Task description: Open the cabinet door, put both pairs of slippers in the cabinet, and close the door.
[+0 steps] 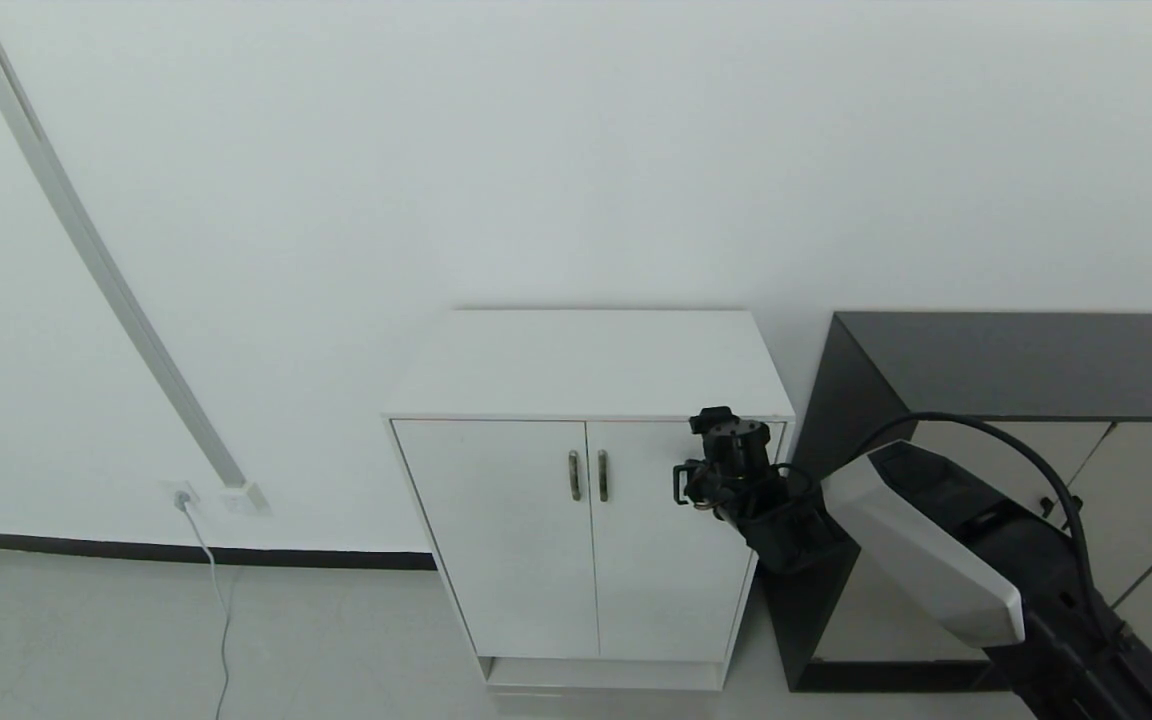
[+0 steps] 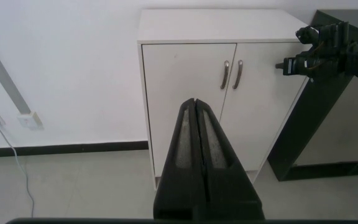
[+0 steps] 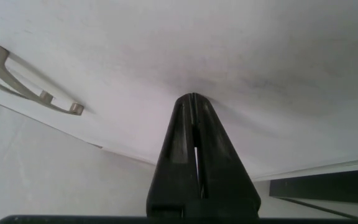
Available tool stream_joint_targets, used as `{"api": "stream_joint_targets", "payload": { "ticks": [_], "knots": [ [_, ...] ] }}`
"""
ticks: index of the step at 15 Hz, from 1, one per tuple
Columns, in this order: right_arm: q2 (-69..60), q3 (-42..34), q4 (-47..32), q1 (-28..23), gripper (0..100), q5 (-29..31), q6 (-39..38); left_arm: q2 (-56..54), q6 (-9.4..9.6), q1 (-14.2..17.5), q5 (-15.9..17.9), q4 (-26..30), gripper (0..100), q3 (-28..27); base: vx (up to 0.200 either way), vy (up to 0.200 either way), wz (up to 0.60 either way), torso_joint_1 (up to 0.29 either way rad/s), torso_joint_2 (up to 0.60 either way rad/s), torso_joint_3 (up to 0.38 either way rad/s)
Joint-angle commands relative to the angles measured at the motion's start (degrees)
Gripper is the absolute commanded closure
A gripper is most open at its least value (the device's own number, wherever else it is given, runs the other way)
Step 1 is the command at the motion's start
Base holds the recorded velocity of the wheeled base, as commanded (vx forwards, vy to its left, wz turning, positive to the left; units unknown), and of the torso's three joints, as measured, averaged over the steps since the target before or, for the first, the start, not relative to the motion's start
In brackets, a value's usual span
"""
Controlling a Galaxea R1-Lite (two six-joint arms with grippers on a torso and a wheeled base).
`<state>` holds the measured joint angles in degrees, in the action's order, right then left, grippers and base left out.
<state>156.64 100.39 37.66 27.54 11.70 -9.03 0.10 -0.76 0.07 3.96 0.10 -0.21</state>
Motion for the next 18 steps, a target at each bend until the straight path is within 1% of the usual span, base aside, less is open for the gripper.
{"api": "stream_joint_targets", "payload": {
  "ticks": [1, 8, 10, 13, 15, 17, 18],
  "knots": [
    [0.2, 0.2, 0.0, 0.0, 100, 0.0, 0.1, 0.0, -0.04, 0.0, 0.0, 0.0, 100, -0.1, 0.000, 0.000, 0.00, 0.000, 0.00, 0.000],
    [-1.1, -1.3, 0.4, 0.1, 100, 0.3, 0.0, 0.0, -0.04, 0.0, 0.0, 0.0, 100, 0.0, 0.000, 0.000, 0.00, 0.000, 0.00, 0.000],
    [-4.1, -6.3, 1.4, 0.1, 100, 0.3, -0.1, 0.0, -0.04, 0.0, 0.0, 0.0, 100, 0.0, 0.000, 0.000, 0.00, 0.000, 0.00, 0.000],
    [-8.7, -14.7, 5.9, 0.2, 100, 0.6, -0.1, 0.0, -0.04, 0.0, 0.0, 0.0, 100, -0.1, 0.000, 0.000, 0.00, 0.000, 0.00, 0.000],
    [-12.4, -22.4, 9.9, 0.1, 100, 0.6, 0.0, 0.0, -0.04, 0.0, 0.0, 0.0, 100, 0.0, 0.000, 0.000, 0.00, 0.000, 0.00, 0.000],
    [-15.7, -27.4, 11.6, 0.0, 100, 0.6, 0.0, 0.0, 0.05, 0.0, 0.0, 0.0, 100, 0.0, 0.000, 0.000, 0.00, 0.000, 0.00, 0.000],
    [-20.0, -32.9, 12.9, -0.1, 100, 0.7, 0.0, 0.0, -0.04, 0.0, 0.0, 0.0, 100, 0.0, 0.000, 0.000, 0.00, 0.000, 0.00, 0.000]
  ]
}}
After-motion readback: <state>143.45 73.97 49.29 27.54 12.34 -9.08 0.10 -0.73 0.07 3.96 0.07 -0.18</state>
